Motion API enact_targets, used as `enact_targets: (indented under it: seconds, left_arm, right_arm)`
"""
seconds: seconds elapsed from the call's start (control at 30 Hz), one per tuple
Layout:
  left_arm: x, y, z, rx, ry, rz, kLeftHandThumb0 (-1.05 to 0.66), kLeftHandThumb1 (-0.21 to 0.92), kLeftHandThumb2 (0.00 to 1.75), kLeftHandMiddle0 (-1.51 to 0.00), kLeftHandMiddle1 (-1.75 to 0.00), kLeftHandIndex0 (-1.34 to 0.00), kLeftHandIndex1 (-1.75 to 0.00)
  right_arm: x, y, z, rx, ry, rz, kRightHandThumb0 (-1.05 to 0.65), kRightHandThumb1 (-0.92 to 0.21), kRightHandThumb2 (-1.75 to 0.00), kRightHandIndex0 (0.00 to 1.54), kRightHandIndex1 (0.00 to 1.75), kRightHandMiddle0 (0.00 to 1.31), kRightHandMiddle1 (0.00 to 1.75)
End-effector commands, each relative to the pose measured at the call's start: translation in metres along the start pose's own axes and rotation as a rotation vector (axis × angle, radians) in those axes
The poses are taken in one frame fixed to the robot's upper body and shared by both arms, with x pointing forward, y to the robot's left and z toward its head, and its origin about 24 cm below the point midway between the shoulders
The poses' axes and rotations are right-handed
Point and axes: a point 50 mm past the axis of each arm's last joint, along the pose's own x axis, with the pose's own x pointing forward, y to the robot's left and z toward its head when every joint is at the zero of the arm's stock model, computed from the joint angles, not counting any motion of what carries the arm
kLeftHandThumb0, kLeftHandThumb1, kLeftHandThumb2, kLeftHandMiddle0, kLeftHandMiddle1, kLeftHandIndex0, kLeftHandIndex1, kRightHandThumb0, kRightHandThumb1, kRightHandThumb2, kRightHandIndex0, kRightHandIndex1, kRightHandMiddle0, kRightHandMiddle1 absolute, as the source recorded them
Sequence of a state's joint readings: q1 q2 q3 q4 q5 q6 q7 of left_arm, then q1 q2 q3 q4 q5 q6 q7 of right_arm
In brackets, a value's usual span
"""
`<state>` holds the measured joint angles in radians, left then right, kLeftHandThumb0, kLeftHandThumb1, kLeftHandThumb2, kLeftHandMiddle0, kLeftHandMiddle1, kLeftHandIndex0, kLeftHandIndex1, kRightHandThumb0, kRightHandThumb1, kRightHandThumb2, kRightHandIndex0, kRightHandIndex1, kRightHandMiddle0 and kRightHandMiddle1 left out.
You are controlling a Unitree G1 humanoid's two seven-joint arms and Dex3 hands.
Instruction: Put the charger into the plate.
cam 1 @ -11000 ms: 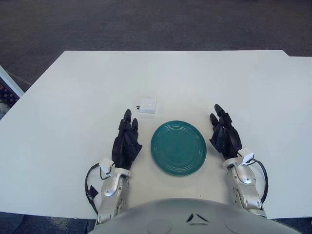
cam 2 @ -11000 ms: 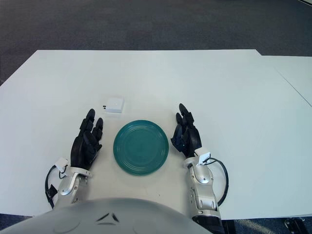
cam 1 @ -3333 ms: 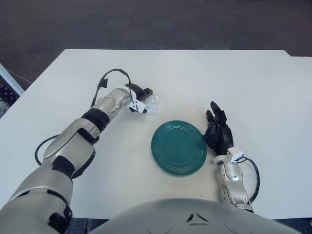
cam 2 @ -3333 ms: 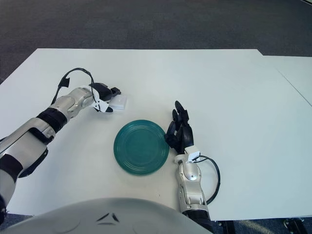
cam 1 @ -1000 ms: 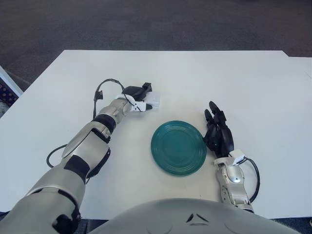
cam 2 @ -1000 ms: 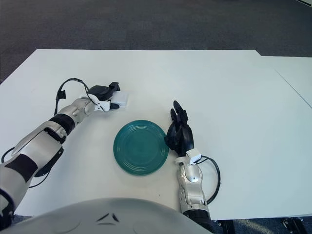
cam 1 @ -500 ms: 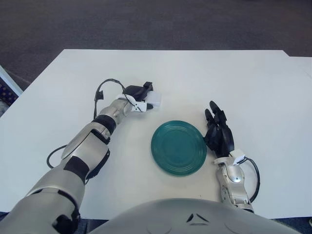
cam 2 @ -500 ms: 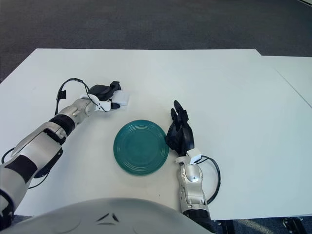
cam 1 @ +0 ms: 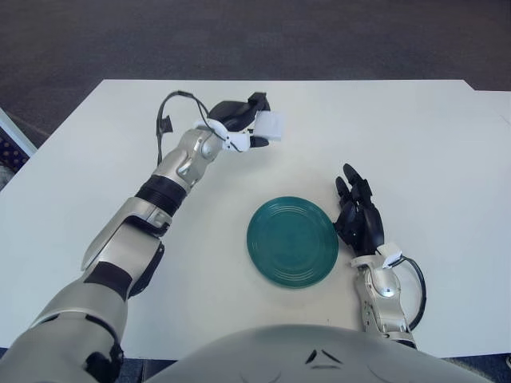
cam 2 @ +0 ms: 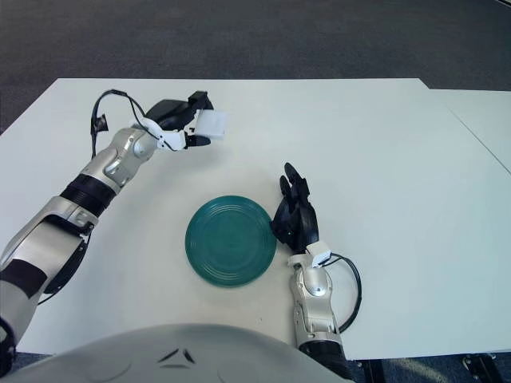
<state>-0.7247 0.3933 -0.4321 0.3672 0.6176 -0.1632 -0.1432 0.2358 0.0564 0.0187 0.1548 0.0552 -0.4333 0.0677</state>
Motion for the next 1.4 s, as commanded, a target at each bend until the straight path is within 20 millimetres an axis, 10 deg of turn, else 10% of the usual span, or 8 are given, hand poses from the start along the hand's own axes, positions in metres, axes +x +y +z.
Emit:
enact_targets:
  seconds: [0.0,0.43,1.37]
  left_arm:
    - [-0.017,0.016,0.000,0.029,-0.017,-0.002,-0.45,0.92,0.58,-0.94,-1.75,-0.80,-1.75]
    - [-0.039,0.024,0.035,-0.014,-0.098,-0.122,-0.41,0.92,0.53,-1.09,-1.75,-0.88,-1.75]
    - [-0.090,-0.044,0.079,-0.064,-0.270,-0.399,-0.43,0.92,0.63,-1.11,-1.75,-1.00,-1.75]
  right_arm:
    - [-0.035,-0.012,-0.043,0.000,0.263,-0.055,-0.88,-0.92,-0.91,0.15,0.00,0.00,0.39]
    - [-0.035,-0.015,-0.043,0.032,0.275,-0.048,-0.84,-0.92,-0.94,0.15,0.00,0.00,0.34]
    - [-0.014,-0.042,-0.033,0.073,0.202,-0.186,-0.82,-0.92,-0.89,0.17,0.00,0.00,0.43]
